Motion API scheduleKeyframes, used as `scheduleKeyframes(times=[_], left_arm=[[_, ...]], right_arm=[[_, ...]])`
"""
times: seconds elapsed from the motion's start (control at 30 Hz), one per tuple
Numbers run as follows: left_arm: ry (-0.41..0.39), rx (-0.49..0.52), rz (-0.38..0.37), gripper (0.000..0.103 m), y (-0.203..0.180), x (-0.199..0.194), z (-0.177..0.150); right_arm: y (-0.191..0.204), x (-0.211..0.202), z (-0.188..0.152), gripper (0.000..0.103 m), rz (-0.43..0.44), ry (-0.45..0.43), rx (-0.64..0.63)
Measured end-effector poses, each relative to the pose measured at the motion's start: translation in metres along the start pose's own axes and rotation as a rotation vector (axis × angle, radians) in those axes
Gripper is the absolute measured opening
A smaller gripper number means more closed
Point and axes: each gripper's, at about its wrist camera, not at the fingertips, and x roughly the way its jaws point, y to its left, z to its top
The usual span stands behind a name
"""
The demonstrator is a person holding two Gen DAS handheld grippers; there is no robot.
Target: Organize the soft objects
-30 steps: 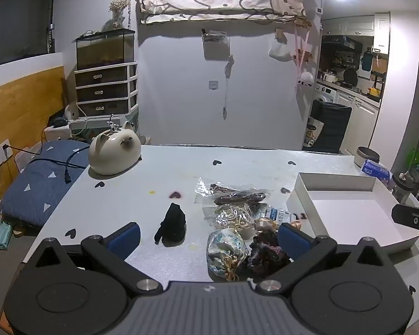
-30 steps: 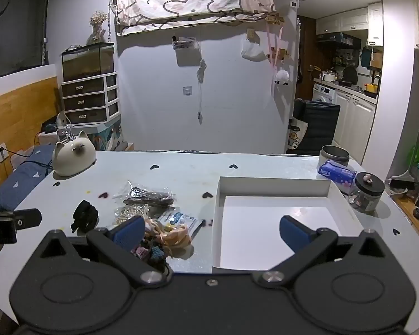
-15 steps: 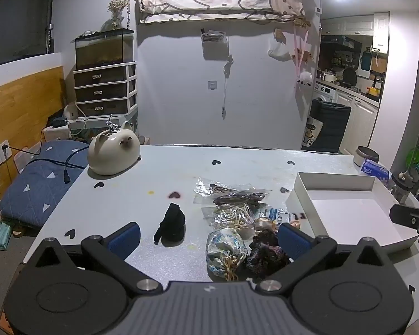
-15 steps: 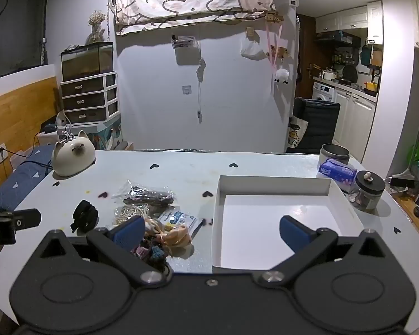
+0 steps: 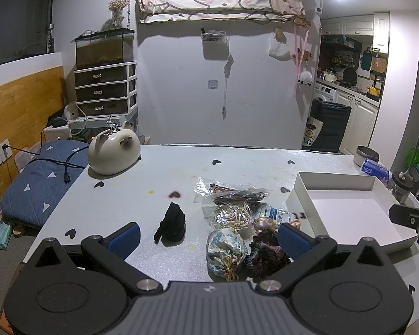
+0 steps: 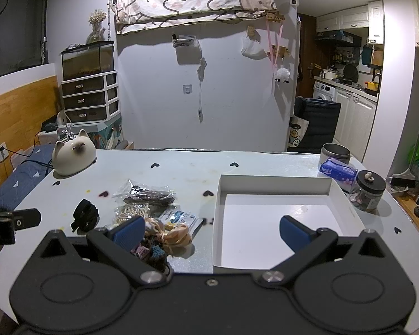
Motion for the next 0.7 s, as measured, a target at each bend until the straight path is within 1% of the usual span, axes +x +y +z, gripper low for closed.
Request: scheduleKeyframes(times=[0.7], left_arm=[[0.001,0.000,0.000,0.103,0.0000,0.0000,0.0000]], right_arm=[[-0.0009,0.0025,0.0000,0.103,0.001,0.003,0.001]])
